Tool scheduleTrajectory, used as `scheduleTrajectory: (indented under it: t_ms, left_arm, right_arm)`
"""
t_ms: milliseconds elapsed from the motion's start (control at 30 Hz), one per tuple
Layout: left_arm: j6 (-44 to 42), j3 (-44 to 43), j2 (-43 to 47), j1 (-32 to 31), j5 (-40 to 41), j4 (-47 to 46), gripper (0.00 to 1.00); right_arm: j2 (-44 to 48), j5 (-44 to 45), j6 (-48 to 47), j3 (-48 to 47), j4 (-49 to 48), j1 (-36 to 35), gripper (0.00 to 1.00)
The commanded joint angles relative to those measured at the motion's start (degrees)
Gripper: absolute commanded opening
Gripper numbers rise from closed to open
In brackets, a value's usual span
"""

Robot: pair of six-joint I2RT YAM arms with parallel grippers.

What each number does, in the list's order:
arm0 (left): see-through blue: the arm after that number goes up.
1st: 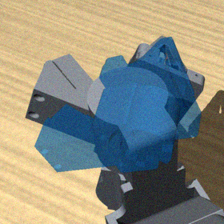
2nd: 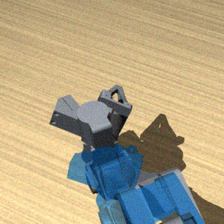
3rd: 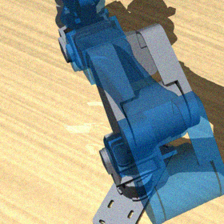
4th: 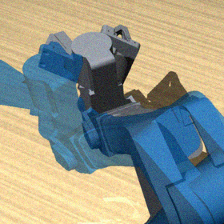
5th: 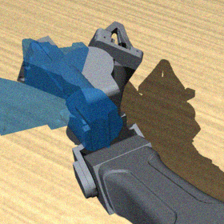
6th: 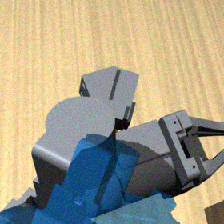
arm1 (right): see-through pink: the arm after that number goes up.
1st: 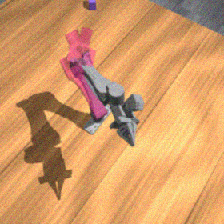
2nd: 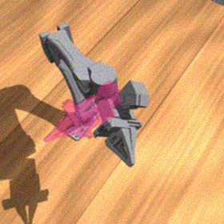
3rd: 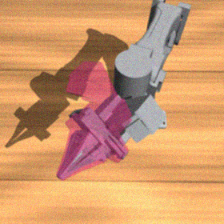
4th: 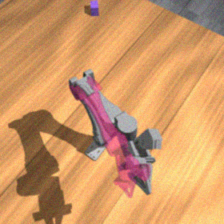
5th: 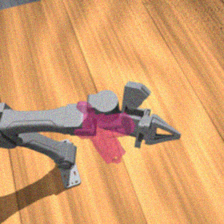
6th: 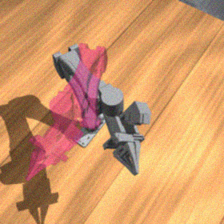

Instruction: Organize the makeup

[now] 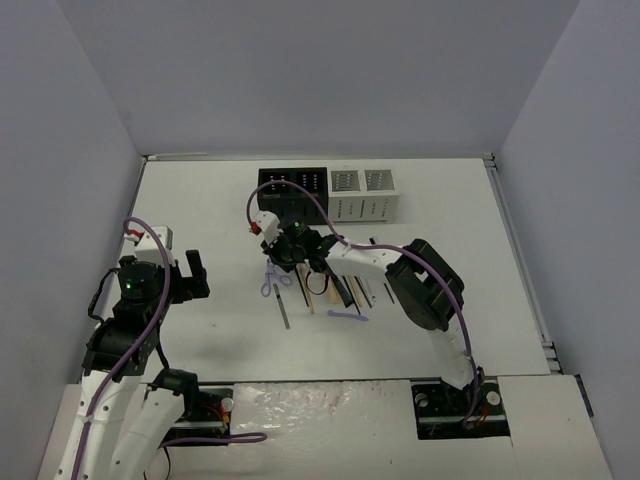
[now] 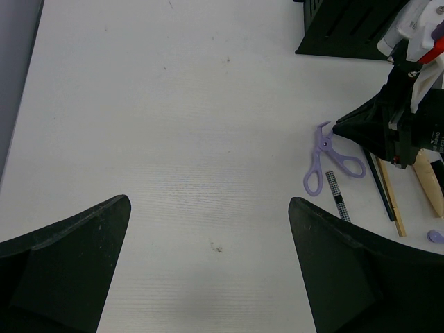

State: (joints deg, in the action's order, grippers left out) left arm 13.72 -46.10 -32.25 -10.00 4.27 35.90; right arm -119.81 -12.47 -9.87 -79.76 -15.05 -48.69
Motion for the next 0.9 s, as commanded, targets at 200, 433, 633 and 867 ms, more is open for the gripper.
scheduleTrajectory:
  t_ms: [200,433,633,867]
  left_arm:
    - [0.5,-1.4,-1.1,0.3,-1.3,-3.4,0.97]
    - [3.3,-1.7,-1.4,0.3,-6.1,-4.4,0.97]
    - [8.3,-2.1,-2.8,0.2,-11.7,-6.9,0.97]
    - [17.2,-1.0,-3.4,0.0,-20.1,-12.6,0.93]
  right_arm:
    - [6.8,0.4,2.1,-2.2,-0.7,0.6,0.0]
    - [13.9,1.0,12.6,0.3,-0.9,1.5,0.0]
    - [20.3,1.2,25.3,6.2,-5.0,1.9,0.0]
    - [28.7,2.3,40.1,15.0,-15.0,1.8,0.0]
